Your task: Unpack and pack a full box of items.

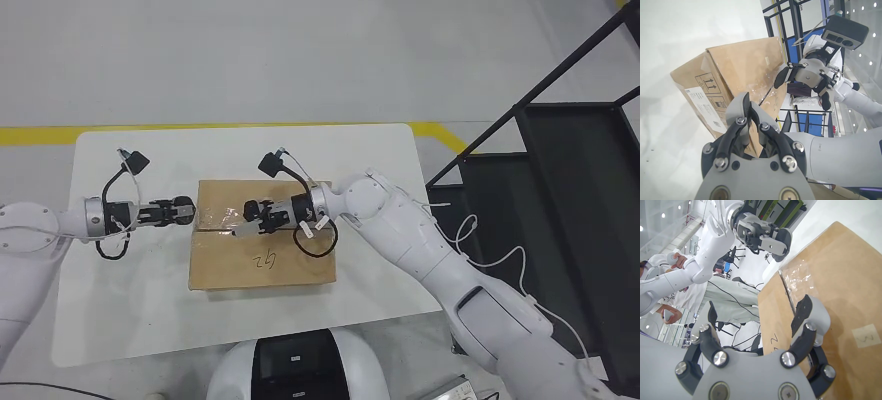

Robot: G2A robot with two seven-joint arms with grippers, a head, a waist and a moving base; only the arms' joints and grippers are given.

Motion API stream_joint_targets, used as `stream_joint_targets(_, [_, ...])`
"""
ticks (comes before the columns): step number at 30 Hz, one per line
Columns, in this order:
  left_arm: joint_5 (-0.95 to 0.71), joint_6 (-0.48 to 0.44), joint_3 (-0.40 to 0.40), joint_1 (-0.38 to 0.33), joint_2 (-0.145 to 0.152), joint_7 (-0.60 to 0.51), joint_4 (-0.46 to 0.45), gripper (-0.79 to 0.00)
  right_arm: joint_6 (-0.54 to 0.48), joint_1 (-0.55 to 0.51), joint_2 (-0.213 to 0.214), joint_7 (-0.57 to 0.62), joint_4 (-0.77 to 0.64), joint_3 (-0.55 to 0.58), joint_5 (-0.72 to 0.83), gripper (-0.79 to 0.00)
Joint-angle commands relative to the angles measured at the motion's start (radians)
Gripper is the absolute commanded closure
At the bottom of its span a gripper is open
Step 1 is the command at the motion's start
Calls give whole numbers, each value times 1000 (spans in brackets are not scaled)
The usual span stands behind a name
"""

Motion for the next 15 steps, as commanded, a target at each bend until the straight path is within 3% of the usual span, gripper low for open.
stream_joint_targets(1, [-9, -6, -8, 10, 2, -9, -17, 0, -2, 1, -1, 0, 2, 0, -1, -785])
stream_joint_targets(8, [-116, -54, -36, 32, 8, -105, -76, 0, 20, 1, -3, 2, 18, -11, -26, -785])
stream_joint_targets(15, [-195, -53, -1, -1, -3, -178, -139, 0, 22, -22, 9, 13, -19, -7, -95, -785])
